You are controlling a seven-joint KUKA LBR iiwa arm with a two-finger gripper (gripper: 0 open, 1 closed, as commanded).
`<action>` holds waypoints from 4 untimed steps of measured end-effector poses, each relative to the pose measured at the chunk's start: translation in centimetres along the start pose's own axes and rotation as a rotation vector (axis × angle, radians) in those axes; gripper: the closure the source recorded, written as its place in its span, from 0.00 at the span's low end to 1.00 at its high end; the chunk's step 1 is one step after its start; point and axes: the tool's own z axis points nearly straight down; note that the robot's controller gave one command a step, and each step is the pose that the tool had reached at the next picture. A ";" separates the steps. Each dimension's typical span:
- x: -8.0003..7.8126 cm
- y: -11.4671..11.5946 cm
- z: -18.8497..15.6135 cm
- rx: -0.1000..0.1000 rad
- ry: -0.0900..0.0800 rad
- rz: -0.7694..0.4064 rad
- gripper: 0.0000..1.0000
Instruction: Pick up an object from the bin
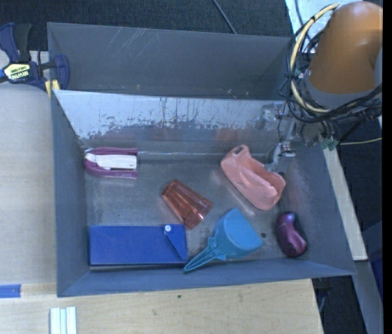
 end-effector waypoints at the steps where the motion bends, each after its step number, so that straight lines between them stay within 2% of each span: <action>1: -0.1 0.1 -0.5 0.001 -0.008 -0.003 0.00; 2: 6.9 2.2 13.0 -0.003 -0.038 0.043 0.00; 3: 8.9 2.5 6.3 0.002 -0.028 0.165 0.00; 4: 7.1 16.2 10.4 -0.008 -0.016 0.272 0.00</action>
Offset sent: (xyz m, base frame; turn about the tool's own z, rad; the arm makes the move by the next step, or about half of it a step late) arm -0.0812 0.0212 -0.1435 0.0473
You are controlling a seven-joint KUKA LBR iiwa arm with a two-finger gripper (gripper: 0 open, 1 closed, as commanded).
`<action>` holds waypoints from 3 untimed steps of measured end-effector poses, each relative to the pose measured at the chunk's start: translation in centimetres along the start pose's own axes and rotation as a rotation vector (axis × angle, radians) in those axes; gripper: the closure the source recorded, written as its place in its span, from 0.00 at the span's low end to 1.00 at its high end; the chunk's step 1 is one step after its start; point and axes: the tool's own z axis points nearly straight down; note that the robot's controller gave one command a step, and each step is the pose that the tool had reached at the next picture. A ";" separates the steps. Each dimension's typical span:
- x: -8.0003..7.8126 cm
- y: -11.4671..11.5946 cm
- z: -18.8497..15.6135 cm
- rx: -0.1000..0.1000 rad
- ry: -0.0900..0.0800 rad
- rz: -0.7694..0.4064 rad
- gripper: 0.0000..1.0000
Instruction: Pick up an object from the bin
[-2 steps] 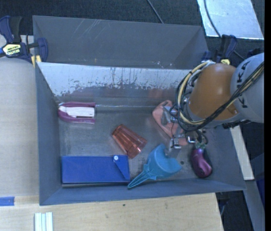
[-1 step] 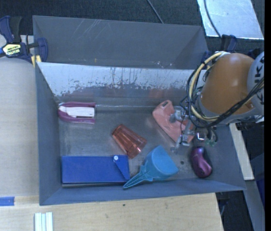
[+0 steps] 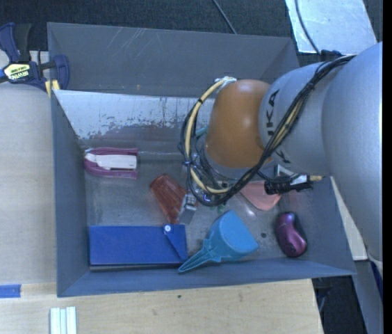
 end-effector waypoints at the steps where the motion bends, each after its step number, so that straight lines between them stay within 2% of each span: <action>1: 4.1 -2.3 3.4 0.001 -0.035 -0.177 0.00; 2: -0.5 3.3 3.7 -0.002 -0.013 0.104 1.00; 3: -0.5 3.3 3.7 -0.002 -0.013 0.104 1.00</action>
Offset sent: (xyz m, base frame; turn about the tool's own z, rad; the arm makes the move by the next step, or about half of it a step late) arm 0.0120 0.0324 -0.0396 0.1061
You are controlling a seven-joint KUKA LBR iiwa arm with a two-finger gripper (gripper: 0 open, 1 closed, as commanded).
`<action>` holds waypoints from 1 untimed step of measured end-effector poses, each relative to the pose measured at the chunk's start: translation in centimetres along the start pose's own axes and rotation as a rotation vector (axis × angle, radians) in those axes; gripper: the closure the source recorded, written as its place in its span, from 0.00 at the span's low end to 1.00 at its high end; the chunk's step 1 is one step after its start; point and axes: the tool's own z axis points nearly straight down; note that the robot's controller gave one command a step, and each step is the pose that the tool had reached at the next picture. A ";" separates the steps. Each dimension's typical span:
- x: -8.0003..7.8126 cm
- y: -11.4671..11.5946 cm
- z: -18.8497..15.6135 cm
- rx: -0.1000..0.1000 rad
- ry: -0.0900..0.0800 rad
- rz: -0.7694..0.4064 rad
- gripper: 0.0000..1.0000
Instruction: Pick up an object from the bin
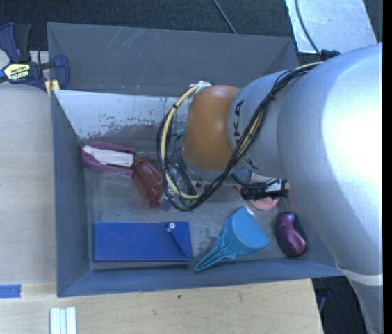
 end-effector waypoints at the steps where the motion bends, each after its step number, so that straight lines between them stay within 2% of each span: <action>1: 0.0 0.0 -0.4 -0.001 -0.002 -0.001 1.00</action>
Offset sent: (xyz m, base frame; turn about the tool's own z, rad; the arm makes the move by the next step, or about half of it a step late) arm 0.0000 -0.0002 0.0927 -0.0005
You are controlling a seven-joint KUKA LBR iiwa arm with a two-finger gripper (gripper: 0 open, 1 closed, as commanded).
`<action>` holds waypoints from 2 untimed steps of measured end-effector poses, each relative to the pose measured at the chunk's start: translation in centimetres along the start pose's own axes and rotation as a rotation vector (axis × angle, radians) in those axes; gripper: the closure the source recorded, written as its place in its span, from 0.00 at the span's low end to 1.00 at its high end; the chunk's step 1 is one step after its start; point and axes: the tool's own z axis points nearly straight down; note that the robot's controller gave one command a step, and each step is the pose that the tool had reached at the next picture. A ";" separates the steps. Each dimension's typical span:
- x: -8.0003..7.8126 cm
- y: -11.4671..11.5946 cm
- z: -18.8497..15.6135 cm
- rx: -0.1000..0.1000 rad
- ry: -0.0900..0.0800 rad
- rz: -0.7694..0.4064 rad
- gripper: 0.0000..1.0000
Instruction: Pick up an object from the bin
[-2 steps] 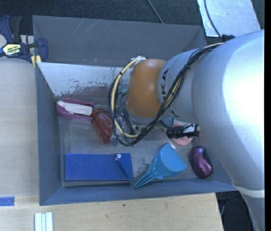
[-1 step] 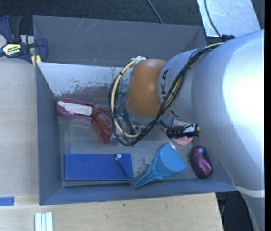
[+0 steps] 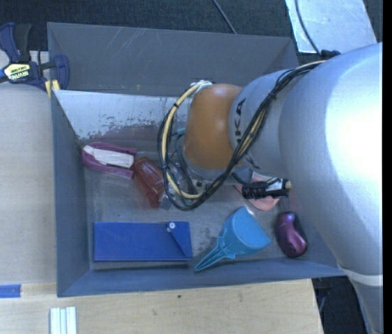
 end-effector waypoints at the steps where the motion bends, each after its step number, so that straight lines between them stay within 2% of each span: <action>1: 0.2 -0.1 -2.9 0.006 0.010 -0.001 1.00; 2: 0.0 0.0 -7.6 0.004 0.007 -0.002 1.00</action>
Offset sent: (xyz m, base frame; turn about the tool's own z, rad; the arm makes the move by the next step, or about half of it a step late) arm -0.0018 -0.0005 0.1181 -0.0006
